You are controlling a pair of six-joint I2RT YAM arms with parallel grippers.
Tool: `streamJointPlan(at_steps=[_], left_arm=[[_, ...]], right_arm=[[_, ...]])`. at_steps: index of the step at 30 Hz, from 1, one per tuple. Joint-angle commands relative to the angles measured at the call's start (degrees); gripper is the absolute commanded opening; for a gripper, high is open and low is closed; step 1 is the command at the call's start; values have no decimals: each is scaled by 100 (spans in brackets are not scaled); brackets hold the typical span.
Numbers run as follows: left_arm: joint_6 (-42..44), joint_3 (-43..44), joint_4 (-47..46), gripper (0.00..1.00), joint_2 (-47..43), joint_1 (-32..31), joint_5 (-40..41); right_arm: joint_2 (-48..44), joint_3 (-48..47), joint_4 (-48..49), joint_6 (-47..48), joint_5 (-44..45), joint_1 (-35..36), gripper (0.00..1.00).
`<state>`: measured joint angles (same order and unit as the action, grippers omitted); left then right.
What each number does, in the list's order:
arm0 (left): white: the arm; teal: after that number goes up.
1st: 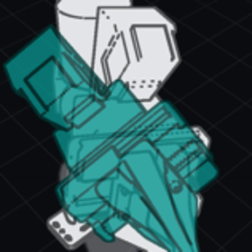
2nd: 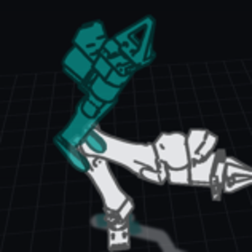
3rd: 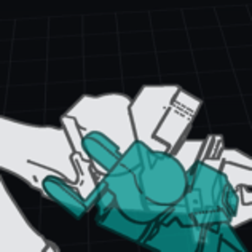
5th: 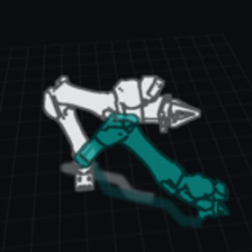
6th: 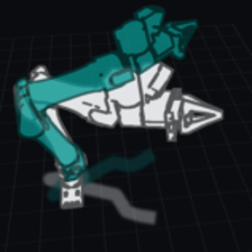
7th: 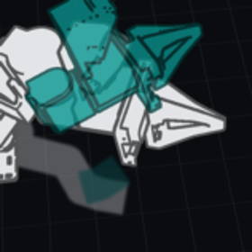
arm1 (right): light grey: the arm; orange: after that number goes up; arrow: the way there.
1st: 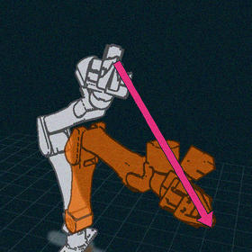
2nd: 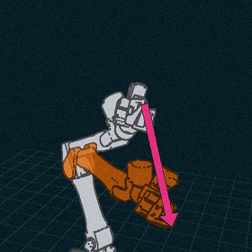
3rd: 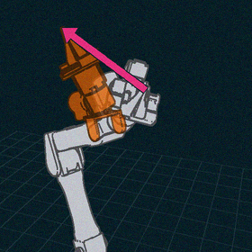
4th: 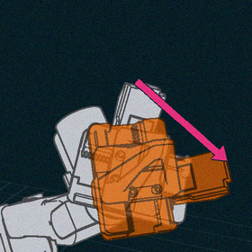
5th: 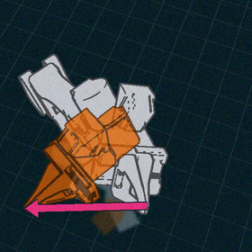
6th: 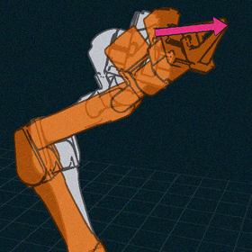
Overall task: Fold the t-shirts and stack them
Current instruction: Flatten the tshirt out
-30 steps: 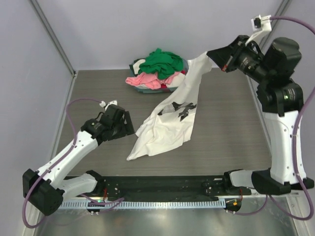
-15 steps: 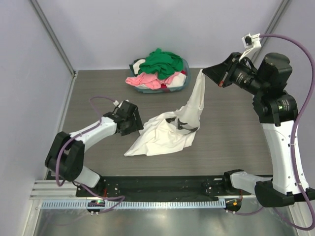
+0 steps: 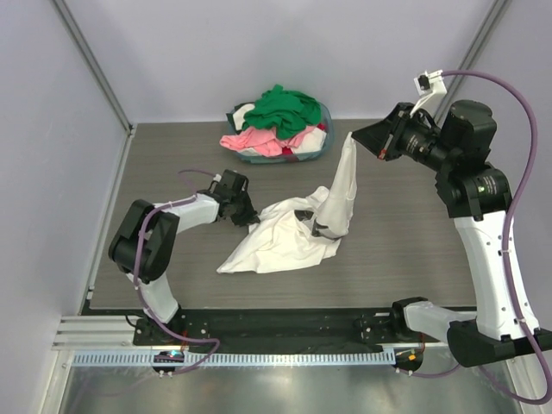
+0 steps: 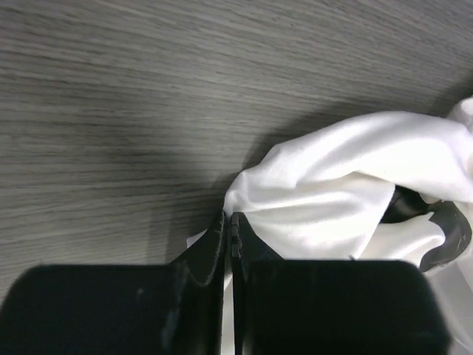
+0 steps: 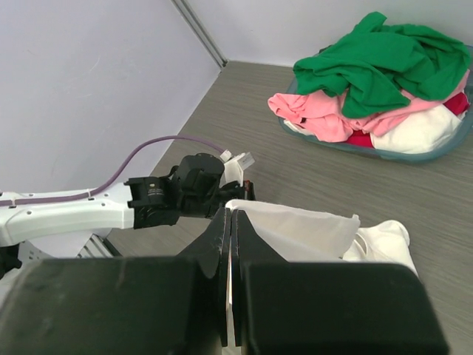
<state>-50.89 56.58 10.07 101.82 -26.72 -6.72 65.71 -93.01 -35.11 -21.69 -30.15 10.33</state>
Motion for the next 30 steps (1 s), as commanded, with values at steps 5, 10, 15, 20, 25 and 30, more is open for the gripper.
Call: streamJointPlan(at_steps=[5,10,15,20,25,30], left_arm=[[281,1099,1074,0,-811,175,91],[922,2979,2803,0,-1375,729,478],[1240,3634,3633,0,-2557,826,988],[775,1677,3888,6,-4377,818,1199],[28,-512,4424,98,-6530,818,1647],[-35,-780,4689,100,-6790,826,2034]], right_arm=[[187,-285,172,34,448,-5,1],[793,-1683,-285,148,668,-4,1],[303,-1643,-277,78,1098,-4,1],[-1234,759,-163,-194,2617,-4,1],[-2712,2670,-452,-915,3999,-4,1],[-2767,3403,-698,-1337,3658,-5,1]])
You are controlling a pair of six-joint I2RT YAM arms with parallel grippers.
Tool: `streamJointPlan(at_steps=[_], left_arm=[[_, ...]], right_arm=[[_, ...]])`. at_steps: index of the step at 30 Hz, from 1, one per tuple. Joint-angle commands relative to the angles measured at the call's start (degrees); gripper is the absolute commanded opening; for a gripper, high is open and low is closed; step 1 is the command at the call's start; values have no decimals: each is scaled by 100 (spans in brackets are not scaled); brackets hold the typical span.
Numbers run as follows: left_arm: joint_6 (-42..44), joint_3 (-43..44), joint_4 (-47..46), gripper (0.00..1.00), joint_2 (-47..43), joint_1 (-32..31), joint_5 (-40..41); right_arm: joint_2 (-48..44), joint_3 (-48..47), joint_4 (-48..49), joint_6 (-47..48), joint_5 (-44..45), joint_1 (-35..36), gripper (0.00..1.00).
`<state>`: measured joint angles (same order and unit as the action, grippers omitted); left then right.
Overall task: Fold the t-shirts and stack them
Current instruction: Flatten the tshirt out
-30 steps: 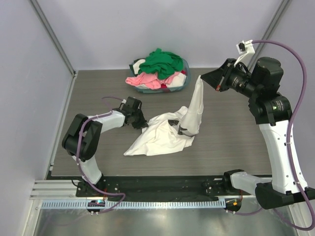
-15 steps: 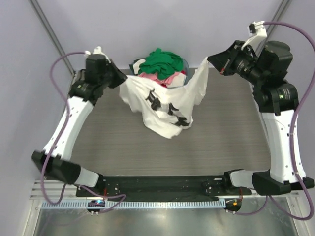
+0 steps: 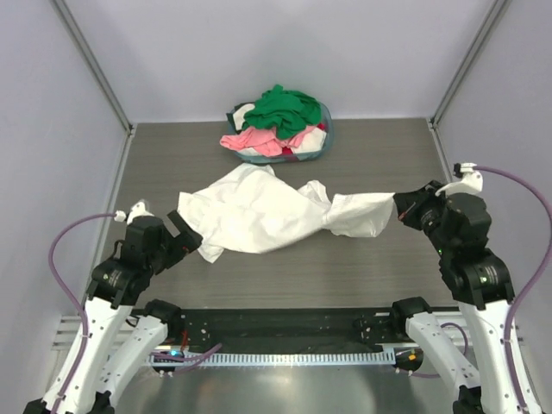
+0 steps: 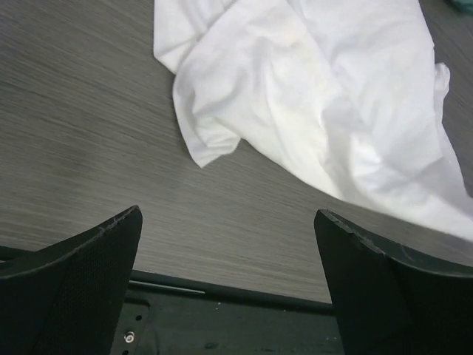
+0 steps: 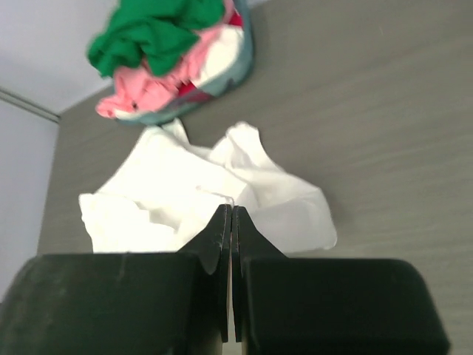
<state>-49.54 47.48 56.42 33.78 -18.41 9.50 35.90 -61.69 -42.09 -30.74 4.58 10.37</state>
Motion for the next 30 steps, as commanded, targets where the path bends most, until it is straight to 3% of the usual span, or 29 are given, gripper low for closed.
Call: streamJointPlan(at_steps=[1,5,11,15,19,25,28,30], left_arm=[[-127,217,9,100,102,-4,430],[146,454,-394,100,1022,-4,413],[620,1060,-1870,100,2630,31,272],[946,2479,-2565,97,4405,259,-69],[902,3956,-2689,92,6723,663,-666],[744,6372,-2628,89,8845,857,-897],[551,7141,-2470,83,9751,857,-1089],[315,7652,-2382,70,10233,857,-1117]], right_arm=[[250,385,-45,-528,88,-9,1],[365,587,-124,-591,113,-9,1],[418,851,-98,-547,8,-9,1],[383,1045,-98,-503,-62,-9,1],[339,1142,-107,-415,-115,-9,1],[496,1291,-37,-240,-334,-9,1],[558,1317,-10,-134,-326,-9,1],[567,1335,-10,-55,-274,-9,1]])
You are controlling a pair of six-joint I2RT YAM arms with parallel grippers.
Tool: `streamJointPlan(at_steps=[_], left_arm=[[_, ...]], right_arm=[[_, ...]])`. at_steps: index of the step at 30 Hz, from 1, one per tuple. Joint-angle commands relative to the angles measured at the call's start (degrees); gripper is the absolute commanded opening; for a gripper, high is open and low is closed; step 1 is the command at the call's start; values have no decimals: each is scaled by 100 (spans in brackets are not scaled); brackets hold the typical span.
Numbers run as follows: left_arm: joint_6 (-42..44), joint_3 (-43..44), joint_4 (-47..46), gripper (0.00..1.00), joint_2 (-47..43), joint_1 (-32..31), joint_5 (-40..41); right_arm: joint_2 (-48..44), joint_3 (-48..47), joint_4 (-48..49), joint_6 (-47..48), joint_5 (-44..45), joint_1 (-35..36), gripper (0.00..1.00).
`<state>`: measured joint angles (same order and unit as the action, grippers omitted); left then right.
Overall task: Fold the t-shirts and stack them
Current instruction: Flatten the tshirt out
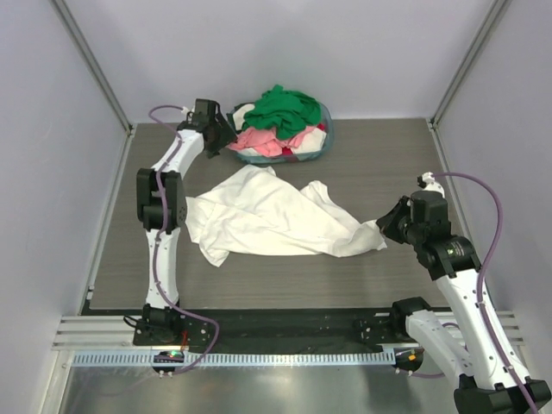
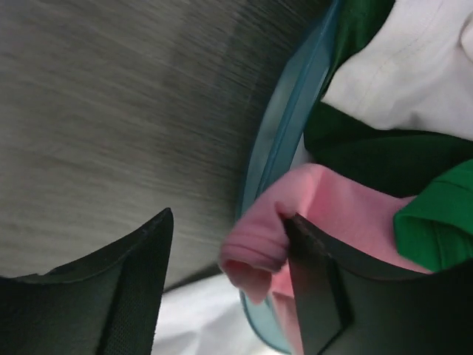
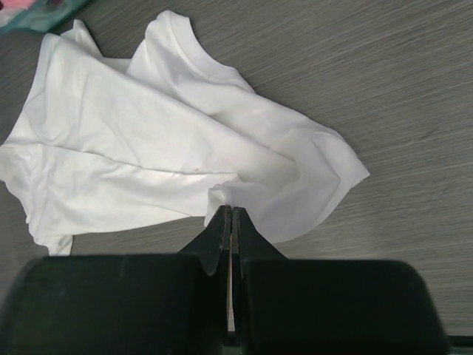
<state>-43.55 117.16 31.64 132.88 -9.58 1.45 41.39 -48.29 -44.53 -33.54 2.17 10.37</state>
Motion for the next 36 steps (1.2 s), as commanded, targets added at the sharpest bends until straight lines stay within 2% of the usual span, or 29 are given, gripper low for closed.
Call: streamJointPlan(at_steps=[1,2,4,7,9,10,15,16,18,19,20,21,26,30,34,36], left_arm=[[-347,781,88,60,431,-26,-330],[-391,860,71,31,528,-17,-347],[-478,887,132,2,564,44,-269],[-514,265,89,0,101,325,48],[-453,-296,-8,0,-199,728,65],[-418,-439,-9,0,-445,1095,66],[39,-994,193,0,-1053,2161,249],[83,-985,281,4,-1114,2337,328],[153,-845,509,44,-1185,2855,347],[189,-757,614,60,-1185,3074,356],[311,-469,868,74,-1177,3146,390],[312,-345,957,79,-1177,3182,399],[681,70,1309,96,-1466,3025,347],[909,-96,1617,97,-2054,2629,513],[1111,-1043,1670,97,-2880,2181,725],[1234,-1396,1609,93,-3364,1839,690]], right_arm=[[27,4,243,251,-24,-17,1],[54,30,252,295,19,-9,1],[97,30,261,339,37,-9,1],[150,39,261,366,37,-9,1],[150,92,287,348,3,-9,1],[159,135,305,339,-15,-17,1],[168,224,437,313,-129,-9,1],[185,224,437,296,-138,-9,1],[203,180,446,295,-147,-9,1],[203,145,454,304,-138,-9,1],[203,136,454,322,-138,-9,1],[203,119,454,339,-330,-9,1],[221,57,463,331,-376,-9,1],[195,31,463,269,-498,-9,1],[142,57,454,199,-578,-17,1],[124,74,446,181,-622,-9,1]])
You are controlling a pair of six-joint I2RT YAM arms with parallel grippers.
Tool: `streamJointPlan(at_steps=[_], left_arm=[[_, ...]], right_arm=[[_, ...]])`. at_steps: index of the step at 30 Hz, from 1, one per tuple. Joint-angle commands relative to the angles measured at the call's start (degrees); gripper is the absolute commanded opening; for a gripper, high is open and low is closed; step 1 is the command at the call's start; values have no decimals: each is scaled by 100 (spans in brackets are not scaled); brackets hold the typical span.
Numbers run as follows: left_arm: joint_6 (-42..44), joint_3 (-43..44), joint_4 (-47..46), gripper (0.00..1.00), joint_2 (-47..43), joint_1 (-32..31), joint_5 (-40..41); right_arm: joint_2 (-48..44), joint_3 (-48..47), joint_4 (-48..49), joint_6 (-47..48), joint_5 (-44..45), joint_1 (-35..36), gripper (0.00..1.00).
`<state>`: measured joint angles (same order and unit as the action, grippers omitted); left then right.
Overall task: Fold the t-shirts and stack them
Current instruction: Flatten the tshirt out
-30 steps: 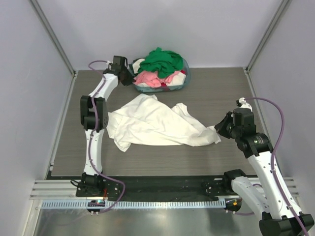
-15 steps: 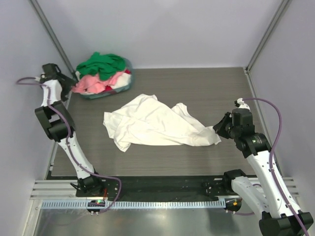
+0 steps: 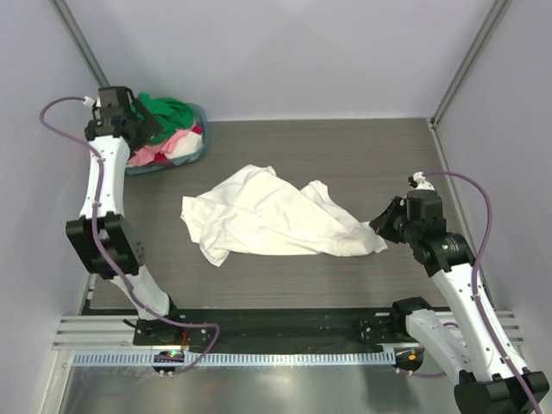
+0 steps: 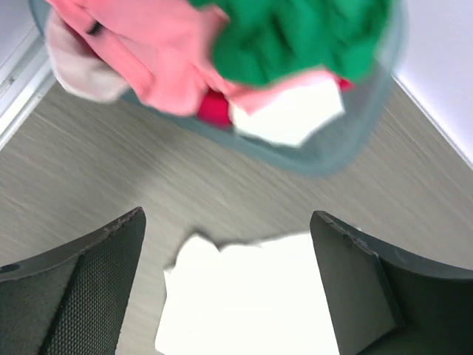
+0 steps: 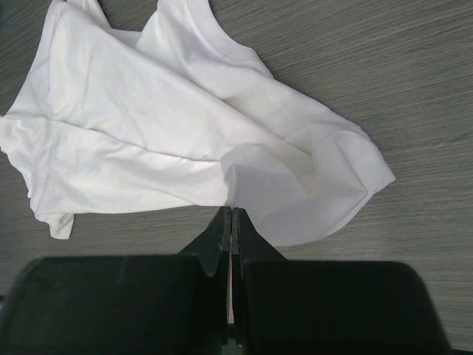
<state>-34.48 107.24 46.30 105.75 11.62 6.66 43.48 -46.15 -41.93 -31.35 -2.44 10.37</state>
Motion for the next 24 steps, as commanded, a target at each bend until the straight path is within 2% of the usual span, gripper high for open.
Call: streamJointPlan(at_steps=[1,4,7,8,11,13,19,24], left_arm=[[397,-588,107,92,-783,-605,143],[582,-1073,116,84,-1030,-1316,108],[434,-1634,221,74,-1109,-1644,-172],[381,-1889,91,61,-1162,-1689,-373],[214,-2838,-295,40,-1364,-1847,-638],[144,-3401,-481,35,-1461,-2039,-867],[134,-4026,-1008,35,-1286,-2260,-990],[214,-3904,-1299,38,-882,-2269,-956]], right_arm=[[-86,-140,185,-55,-195,0,1],[-86,-183,159,-81,-266,-9,1],[-103,-219,98,-99,-292,-9,1],[-121,-228,54,-125,-284,0,1],[-191,-193,-69,-169,-222,-17,1],[-226,-131,-96,-178,-231,-17,1],[-226,-61,-140,-187,-345,-9,1],[-200,-61,-148,-161,-328,-9,1]])
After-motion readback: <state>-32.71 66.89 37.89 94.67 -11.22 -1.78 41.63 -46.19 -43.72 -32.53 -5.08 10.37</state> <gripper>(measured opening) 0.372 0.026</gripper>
